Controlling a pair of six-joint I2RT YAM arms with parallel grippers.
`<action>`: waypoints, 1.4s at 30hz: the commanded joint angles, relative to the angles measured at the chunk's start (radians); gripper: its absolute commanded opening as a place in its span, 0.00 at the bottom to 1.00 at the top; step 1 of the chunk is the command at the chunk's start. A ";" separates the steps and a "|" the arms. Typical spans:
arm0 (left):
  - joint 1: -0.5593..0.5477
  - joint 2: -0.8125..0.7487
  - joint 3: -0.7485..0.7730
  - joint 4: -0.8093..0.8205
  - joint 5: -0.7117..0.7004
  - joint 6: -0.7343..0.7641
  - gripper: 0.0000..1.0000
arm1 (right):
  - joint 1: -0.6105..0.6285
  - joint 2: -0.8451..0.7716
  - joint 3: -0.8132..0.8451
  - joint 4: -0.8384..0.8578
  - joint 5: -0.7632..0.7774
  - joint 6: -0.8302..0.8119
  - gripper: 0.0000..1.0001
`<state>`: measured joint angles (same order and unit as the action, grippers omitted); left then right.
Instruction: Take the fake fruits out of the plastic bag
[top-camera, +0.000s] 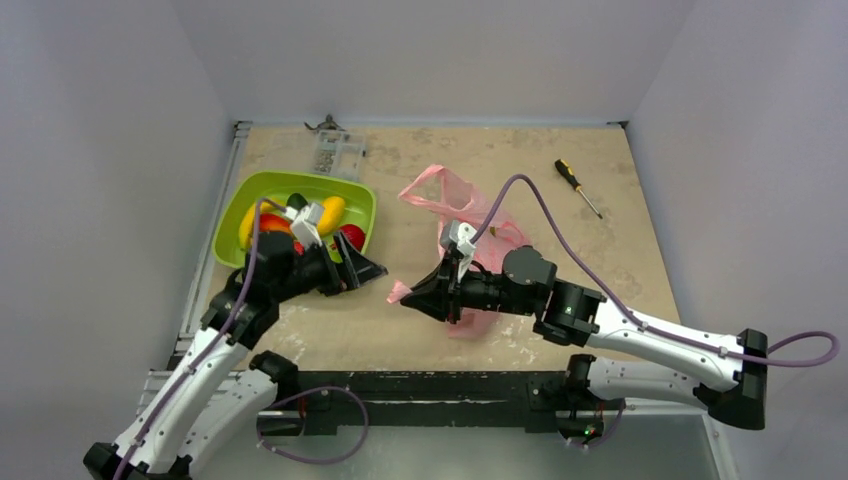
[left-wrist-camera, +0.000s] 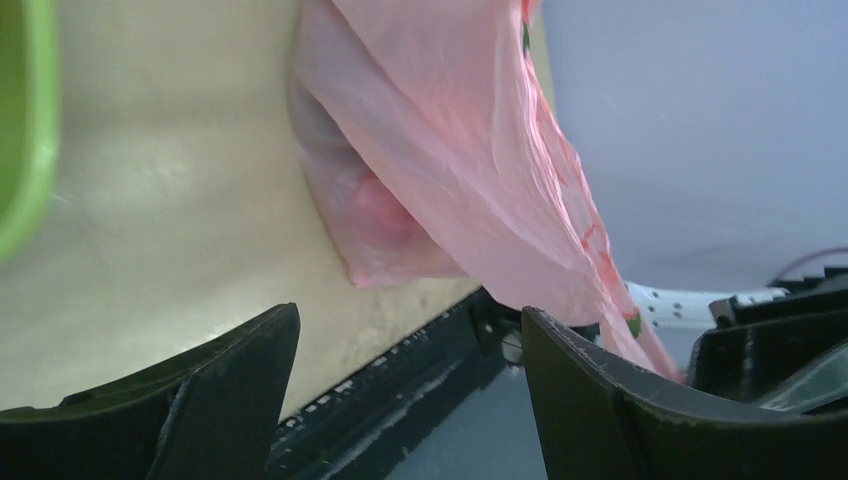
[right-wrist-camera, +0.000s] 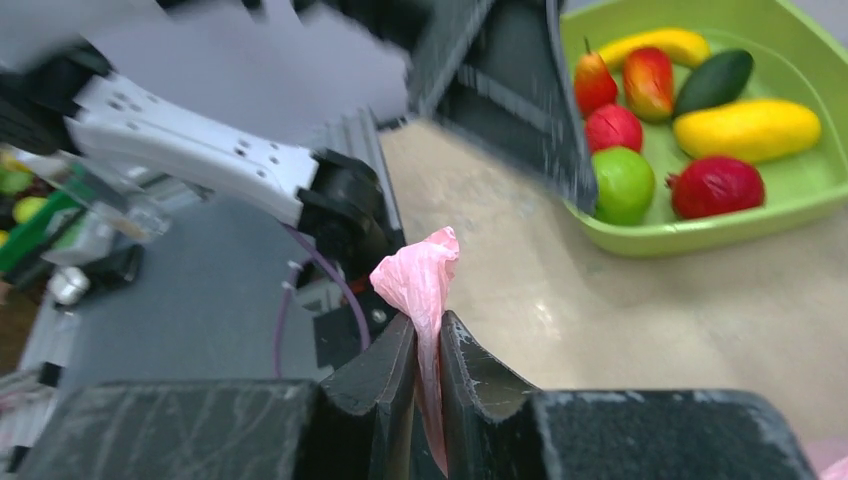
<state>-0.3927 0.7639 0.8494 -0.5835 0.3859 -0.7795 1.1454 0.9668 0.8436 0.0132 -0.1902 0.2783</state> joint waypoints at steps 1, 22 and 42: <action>-0.147 -0.164 -0.258 0.417 -0.040 -0.343 0.82 | 0.013 -0.024 0.008 0.172 -0.087 0.089 0.13; -0.511 0.043 -0.350 0.915 -0.155 -0.414 0.84 | 0.025 -0.118 0.042 -0.162 0.155 0.252 0.65; -0.655 0.117 -0.315 0.730 -0.169 -0.258 0.06 | -0.170 -0.069 0.232 -0.803 0.711 0.462 0.80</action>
<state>-1.0130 0.8913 0.4946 0.2031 0.2169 -1.1053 1.0760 0.8341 1.1416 -0.6983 0.5400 0.7166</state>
